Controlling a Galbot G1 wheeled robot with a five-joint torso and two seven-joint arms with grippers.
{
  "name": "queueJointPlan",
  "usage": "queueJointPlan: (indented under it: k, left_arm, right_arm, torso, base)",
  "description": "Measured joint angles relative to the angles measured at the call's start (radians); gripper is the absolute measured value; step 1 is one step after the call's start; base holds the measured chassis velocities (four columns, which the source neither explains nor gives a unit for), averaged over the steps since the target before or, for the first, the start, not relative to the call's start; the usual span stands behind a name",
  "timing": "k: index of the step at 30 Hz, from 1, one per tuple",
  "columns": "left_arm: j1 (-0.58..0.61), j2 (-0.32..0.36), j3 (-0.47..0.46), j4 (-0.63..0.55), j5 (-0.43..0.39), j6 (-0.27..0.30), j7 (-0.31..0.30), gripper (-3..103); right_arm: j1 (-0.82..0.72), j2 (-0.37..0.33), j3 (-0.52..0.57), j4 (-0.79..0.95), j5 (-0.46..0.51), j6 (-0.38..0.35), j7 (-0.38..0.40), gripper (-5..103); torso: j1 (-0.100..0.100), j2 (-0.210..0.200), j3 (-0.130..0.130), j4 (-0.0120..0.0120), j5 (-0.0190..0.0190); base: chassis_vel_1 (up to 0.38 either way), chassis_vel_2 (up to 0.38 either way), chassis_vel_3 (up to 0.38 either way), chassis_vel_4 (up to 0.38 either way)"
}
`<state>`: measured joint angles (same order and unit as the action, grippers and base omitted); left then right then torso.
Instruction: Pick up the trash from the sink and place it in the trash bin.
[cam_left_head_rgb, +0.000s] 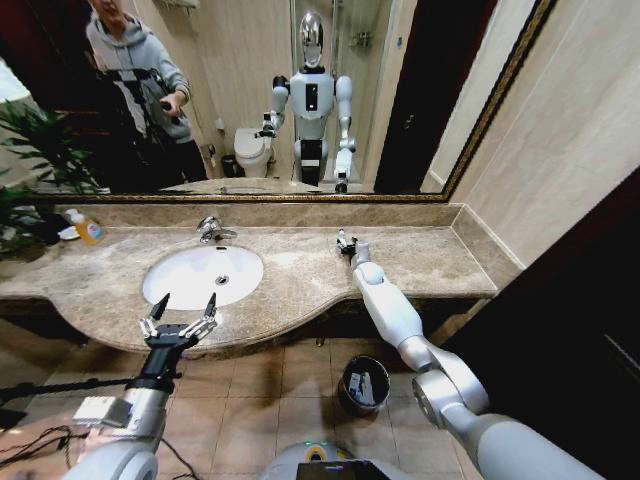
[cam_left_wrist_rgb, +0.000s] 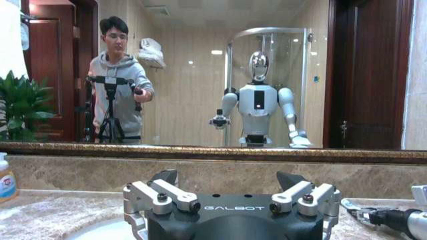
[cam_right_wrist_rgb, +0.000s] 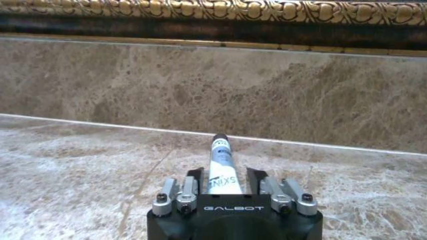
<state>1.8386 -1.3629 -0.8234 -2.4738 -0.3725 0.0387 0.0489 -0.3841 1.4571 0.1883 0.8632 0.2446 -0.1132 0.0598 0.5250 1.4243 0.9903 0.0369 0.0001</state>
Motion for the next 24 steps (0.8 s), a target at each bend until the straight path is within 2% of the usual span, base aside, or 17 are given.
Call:
queueJointPlan:
  k: [3, 4, 6, 7, 11, 13, 15, 20, 24]
  left_arm:
    - [0.000, 0.000, 0.000, 0.000, 0.000, 0.000, 0.000, 100]
    - [0.000, 0.000, 0.000, 0.000, 0.000, 0.000, 0.000, 100]
    - [0.000, 0.000, 0.000, 0.000, 0.000, 0.000, 0.000, 100]
    - [0.000, 0.000, 0.000, 0.000, 0.000, 0.000, 0.000, 100]
    - [0.000, 0.000, 0.000, 0.000, 0.000, 0.000, 0.000, 100]
    - [0.000, 0.000, 0.000, 0.000, 0.000, 0.000, 0.000, 100]
    - [0.000, 0.000, 0.000, 0.000, 0.000, 0.000, 0.000, 100]
    - [0.000, 0.000, 0.000, 0.000, 0.000, 0.000, 0.000, 100]
    - [0.000, 0.000, 0.000, 0.000, 0.000, 0.000, 0.000, 100]
  right_arm:
    - [-0.013, -0.009, -0.003, 0.019, 0.007, 0.000, -0.004, 32]
    - [-0.013, -0.009, -0.003, 0.019, 0.007, 0.000, -0.004, 32]
    - [-0.018, -0.018, -0.006, 0.033, 0.014, -0.004, -0.004, 21]
    - [-0.018, -0.018, -0.006, 0.033, 0.014, -0.004, -0.004, 21]
    - [-0.030, -0.033, -0.007, 0.063, 0.025, -0.015, -0.002, 8]
    - [-0.035, -0.038, -0.007, 0.075, 0.029, -0.020, -0.001, 8]
    - [-0.046, -0.048, -0.009, 0.100, 0.038, -0.029, 0.003, 2]
    - [-0.077, -0.079, -0.015, 0.180, 0.061, -0.049, 0.016, 2]
    - [-0.151, -0.150, -0.019, 0.356, 0.113, -0.084, 0.037, 2]
  torso:
    - [0.000, 0.000, 0.000, 0.0000, 0.0000]
    - [0.000, 0.000, 0.000, 0.0000, 0.0000]
    - [0.000, 0.000, 0.000, 0.0000, -0.0002]
    - [0.000, 0.000, 0.000, 0.0000, -0.0002]
    - [0.000, 0.000, 0.000, 0.0000, -0.0001]
    - [0.000, 0.000, 0.000, 0.0000, -0.0001]
    - [0.000, 0.000, 0.000, -0.0001, 0.0000]
    - [0.000, 0.000, 0.000, 0.0000, 0.0000]
    - [0.000, 0.000, 0.000, 0.0000, -0.0001]
  base:
    - [0.000, 0.000, 0.000, 0.000]
    - [0.000, 0.000, 0.000, 0.000]
    - [0.000, 0.000, 0.000, 0.000]
    - [0.000, 0.000, 0.000, 0.000]
    - [0.000, 0.000, 0.000, 0.000]
    - [0.000, 0.000, 0.000, 0.000]
    - [0.000, 0.000, 0.000, 0.000]
    - [0.000, 0.000, 0.000, 0.000]
    - [0.000, 0.000, 0.000, 0.000]
